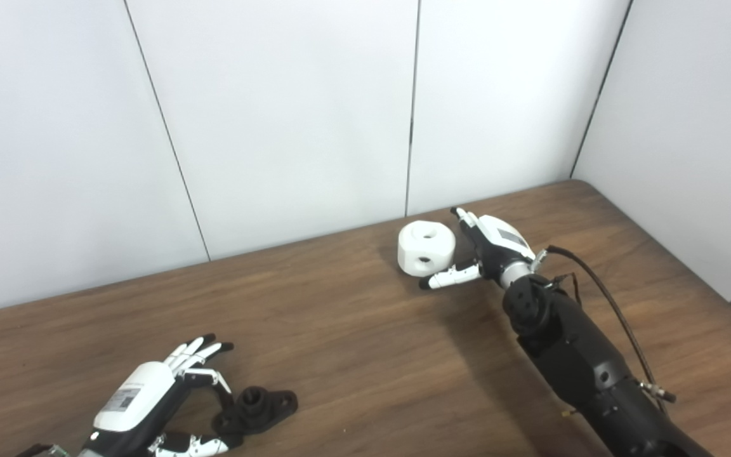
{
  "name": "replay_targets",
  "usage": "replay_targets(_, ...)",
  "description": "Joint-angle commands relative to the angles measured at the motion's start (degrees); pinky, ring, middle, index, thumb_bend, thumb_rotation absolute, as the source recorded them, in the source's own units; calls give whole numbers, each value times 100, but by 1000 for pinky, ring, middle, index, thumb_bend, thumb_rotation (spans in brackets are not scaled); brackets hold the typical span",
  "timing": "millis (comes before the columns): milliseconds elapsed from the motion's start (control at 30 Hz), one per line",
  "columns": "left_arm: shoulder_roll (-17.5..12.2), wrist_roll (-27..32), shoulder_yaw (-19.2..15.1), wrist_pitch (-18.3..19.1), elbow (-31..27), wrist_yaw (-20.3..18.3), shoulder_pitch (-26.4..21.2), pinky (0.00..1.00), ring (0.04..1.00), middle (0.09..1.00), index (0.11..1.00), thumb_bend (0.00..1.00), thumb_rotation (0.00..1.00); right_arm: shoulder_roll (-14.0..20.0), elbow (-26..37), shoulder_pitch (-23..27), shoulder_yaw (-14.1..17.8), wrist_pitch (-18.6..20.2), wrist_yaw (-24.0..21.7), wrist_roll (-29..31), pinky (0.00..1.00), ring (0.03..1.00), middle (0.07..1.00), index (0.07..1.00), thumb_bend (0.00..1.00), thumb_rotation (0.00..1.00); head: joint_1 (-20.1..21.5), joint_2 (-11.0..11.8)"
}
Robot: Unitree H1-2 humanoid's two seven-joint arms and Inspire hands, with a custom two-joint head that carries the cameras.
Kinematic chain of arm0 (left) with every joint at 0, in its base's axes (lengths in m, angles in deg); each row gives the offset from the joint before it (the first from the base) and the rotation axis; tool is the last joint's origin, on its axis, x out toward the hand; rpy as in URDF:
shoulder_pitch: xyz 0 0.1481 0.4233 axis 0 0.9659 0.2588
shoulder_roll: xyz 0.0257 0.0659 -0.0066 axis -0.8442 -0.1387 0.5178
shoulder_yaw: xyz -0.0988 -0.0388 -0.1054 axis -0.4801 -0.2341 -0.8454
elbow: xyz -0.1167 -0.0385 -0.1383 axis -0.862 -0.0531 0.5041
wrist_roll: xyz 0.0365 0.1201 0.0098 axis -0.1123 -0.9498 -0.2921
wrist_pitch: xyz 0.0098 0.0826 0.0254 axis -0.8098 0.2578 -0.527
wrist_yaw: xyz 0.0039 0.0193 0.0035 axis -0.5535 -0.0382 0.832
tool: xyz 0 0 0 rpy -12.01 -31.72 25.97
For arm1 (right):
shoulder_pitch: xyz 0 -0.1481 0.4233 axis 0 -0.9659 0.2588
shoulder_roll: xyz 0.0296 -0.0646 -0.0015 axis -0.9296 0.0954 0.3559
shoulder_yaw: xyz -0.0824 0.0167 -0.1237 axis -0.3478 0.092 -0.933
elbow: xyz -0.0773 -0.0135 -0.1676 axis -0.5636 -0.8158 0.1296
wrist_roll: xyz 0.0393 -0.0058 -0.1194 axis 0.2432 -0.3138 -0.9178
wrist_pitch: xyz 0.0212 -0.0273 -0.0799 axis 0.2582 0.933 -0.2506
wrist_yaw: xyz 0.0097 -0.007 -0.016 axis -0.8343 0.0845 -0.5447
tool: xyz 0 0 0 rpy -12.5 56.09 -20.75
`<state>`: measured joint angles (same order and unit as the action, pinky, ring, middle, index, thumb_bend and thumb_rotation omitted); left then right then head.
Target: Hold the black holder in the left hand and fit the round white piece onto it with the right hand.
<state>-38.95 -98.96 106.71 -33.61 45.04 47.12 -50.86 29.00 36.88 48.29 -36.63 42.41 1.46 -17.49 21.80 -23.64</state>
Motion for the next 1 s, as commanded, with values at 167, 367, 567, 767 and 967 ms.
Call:
replay_targets(167, -33, -319, 143, 87, 143, -173, 76, 1000, 1000, 930, 482, 518, 48, 241, 86, 247, 54, -10, -252, 83, 964, 1000, 1000, 1000, 1000, 581, -14, 15)
replay_targets(367, -8, -324, 161, 84, 172, -175, 72, 1000, 1000, 931, 481, 518, 48, 337, 14, 304, 20, -45, -331, 211, 979, 1000, 1000, 1000, 1000, 603, -40, 46)
replay_targets(567, 9, -366, 170, 85, 202, -157, 57, 1000, 1000, 932, 481, 518, 48, 367, -93, 347, -2, -193, -218, 286, 959, 1000, 1000, 1000, 1000, 598, -78, 127)
replay_targets(767, 54, -444, 214, 45, 346, -8, 18, 1000, 1000, 929, 481, 519, 48, 366, 29, 232, 198, -648, 64, 604, 924, 1000, 1000, 1000, 1000, 550, -192, 271)
replay_targets(967, 107, -496, 272, 26, 525, 147, -43, 1000, 1000, 929, 481, 519, 50, 435, 515, 22, 350, -796, 93, 793, 816, 1000, 1000, 1000, 1000, 615, -306, 358)
